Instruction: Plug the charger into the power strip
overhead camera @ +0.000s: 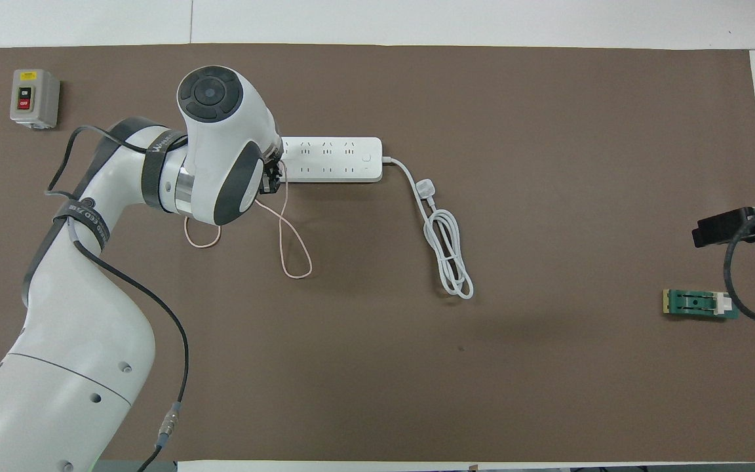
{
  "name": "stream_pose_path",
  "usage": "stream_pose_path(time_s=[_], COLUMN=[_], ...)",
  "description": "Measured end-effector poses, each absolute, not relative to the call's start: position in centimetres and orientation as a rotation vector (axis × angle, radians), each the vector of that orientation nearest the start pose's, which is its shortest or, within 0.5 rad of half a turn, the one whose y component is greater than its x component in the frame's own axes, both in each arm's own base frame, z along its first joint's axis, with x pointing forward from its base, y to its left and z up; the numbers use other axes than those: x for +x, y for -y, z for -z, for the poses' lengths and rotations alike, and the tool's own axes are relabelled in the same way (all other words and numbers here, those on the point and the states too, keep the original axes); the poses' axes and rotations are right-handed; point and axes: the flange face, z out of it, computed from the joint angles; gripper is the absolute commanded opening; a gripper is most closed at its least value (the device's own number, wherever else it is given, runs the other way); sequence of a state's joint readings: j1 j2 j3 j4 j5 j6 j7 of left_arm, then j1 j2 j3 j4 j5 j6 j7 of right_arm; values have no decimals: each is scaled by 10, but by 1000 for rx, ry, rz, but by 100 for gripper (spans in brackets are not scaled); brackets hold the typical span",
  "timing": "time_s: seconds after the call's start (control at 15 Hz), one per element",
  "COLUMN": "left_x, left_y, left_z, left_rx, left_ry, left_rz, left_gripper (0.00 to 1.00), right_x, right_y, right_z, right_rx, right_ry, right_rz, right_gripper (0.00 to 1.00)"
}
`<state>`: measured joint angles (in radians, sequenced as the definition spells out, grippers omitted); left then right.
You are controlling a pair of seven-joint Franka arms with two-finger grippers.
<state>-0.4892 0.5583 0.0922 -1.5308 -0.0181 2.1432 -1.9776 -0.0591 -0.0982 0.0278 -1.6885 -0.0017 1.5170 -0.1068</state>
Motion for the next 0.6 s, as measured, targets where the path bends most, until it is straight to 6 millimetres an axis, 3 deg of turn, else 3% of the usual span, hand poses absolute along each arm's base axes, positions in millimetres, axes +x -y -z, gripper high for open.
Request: stream_pose_path(time_s=[0.6], left_x=[641], left_y=[291], left_z=[-337], left_rx=[2190], left_ry=[-2203], left_rz=[-67], left_gripper=[0], right_x=[515], right_y=[15], right_z=[-617], right_rx=[-3136], right_ry=[118], right_rz=[-126], right_gripper=[100])
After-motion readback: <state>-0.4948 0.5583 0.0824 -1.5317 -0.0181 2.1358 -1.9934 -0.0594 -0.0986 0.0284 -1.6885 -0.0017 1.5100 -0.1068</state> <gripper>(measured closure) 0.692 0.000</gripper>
